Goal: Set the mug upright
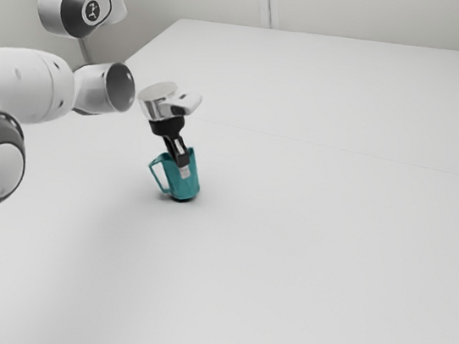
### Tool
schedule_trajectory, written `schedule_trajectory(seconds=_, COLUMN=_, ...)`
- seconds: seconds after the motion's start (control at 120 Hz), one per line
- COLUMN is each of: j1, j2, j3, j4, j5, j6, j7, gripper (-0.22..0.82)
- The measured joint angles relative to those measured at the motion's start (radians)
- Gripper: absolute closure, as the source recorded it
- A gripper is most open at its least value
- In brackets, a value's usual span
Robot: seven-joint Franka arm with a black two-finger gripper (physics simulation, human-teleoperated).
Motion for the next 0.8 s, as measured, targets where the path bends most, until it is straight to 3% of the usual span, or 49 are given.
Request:
schedule_trajectory(seconds=0.258, j1=-0.074, j2=0.0, j3=0.004, j4=-0.023, j5=0.152, j6=0.101, j7=-0.138, gripper=0.78)
schedule_trajectory(seconds=0.592, j1=-0.086, j2=0.008, j3=0.004, j4=-0.02, j5=0.206, j6=0.133, j7=-0.266, gripper=0.78)
schedule_trajectory(seconds=0.8, j1=-0.091, j2=0.009, j3=0.005, j4=-0.012, j5=0.231, j6=0.134, j7=-0.305, gripper=0.34)
